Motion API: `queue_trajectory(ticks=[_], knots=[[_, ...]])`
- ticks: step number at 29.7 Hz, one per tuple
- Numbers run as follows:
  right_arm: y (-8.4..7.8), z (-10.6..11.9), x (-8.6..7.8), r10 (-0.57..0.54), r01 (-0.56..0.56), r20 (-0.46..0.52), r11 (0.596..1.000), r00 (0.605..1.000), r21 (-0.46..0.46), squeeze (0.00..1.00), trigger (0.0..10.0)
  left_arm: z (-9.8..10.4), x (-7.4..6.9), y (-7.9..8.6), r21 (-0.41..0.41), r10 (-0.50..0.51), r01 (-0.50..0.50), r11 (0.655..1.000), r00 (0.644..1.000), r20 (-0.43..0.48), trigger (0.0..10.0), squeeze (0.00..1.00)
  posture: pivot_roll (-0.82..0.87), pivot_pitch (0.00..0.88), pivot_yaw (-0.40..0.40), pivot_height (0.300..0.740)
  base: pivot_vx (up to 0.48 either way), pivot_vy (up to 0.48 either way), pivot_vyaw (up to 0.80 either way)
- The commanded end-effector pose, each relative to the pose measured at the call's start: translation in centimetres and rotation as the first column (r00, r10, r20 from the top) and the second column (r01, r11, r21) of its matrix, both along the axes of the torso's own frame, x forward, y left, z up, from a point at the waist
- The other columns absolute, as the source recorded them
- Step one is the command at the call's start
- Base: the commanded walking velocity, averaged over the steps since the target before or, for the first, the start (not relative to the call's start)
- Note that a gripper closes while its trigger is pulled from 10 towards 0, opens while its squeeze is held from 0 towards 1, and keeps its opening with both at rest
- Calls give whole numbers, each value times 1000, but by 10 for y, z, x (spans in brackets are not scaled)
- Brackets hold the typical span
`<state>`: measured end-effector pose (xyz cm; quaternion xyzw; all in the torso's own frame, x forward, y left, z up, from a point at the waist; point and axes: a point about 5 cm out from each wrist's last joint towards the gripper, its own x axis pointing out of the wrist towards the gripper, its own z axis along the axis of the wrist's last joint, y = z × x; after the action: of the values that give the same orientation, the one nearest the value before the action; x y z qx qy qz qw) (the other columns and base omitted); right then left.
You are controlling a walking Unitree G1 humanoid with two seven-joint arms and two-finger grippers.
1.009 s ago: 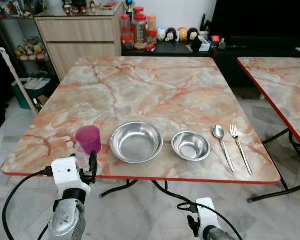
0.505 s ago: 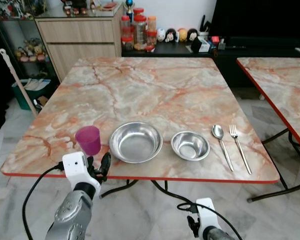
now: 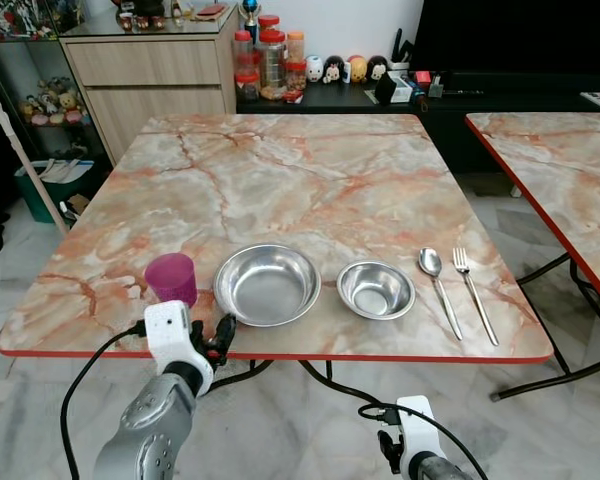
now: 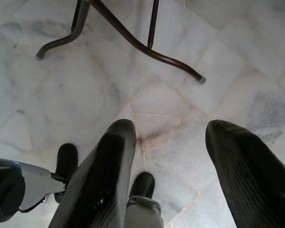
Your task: Setting the table
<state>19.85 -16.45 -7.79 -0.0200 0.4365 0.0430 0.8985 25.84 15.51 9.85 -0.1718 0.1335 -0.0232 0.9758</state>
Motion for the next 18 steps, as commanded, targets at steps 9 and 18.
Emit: queue_trajectory(ticks=[9, 18], knots=[[1, 0, 0, -24, 24, -1, 1000, 1000, 10, 0, 10000, 1, 10, 9, 72, 83, -79, 994, 995, -51, 10000, 0, 70, 0, 16, 732, 0, 0, 0], [1, -1, -1, -27, 27, -2, 1000, 1000, 12, 0, 10000, -3, 12, 2, 19, 73, -72, 997, 992, -101, 10000, 0, 69, 0, 17, 732, 0, 0, 0]])
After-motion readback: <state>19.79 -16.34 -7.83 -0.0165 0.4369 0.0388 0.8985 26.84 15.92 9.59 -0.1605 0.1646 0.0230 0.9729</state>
